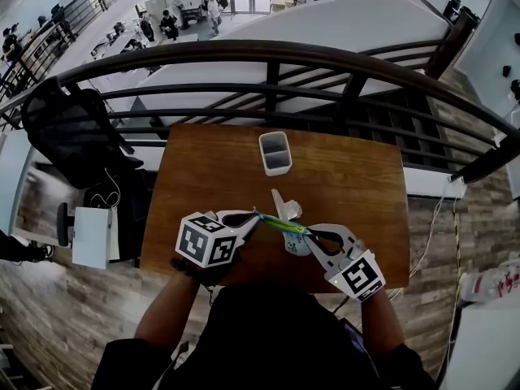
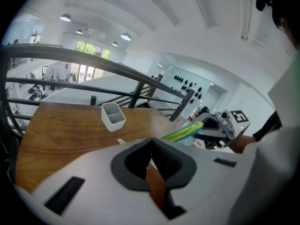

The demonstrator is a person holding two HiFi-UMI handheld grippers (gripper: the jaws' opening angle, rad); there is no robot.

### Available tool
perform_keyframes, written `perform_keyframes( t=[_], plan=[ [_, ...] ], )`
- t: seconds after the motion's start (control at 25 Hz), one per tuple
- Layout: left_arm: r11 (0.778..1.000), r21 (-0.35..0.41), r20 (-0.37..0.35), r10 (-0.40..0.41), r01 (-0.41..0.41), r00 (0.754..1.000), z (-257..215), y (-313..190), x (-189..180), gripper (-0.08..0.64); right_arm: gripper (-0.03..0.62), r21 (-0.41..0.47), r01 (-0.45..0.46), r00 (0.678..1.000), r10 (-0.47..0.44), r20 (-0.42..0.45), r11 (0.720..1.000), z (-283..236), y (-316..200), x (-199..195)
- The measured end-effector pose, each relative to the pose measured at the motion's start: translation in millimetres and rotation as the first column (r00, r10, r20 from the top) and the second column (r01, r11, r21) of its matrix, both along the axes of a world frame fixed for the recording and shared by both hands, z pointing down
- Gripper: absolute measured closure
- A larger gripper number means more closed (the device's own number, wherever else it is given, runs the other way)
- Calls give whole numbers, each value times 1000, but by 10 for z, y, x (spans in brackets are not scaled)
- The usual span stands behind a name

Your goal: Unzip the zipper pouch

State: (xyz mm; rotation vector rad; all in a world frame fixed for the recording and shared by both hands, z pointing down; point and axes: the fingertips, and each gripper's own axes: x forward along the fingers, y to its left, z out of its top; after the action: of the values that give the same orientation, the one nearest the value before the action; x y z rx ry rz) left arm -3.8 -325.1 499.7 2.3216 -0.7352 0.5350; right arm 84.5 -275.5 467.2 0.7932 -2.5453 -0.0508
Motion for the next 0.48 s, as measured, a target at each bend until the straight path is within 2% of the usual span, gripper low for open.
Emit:
perform_keyframes(
  t=[0.08, 0.2, 0.48],
  plan=[
    [1000, 13, 20, -7, 7, 1000, 20, -12, -37, 545, 592, 1, -2, 1000, 2, -9, 1000, 8, 11, 13],
    [999, 50, 89, -13, 9, 996, 94, -12, -126, 545, 592, -8, -18, 1000, 18, -9, 1000, 5, 23, 101],
    [999, 51, 98, -14, 9, 995, 114, 1, -168, 545, 592, -7, -19, 1000, 19, -14, 1000, 6, 26, 118]
  ],
)
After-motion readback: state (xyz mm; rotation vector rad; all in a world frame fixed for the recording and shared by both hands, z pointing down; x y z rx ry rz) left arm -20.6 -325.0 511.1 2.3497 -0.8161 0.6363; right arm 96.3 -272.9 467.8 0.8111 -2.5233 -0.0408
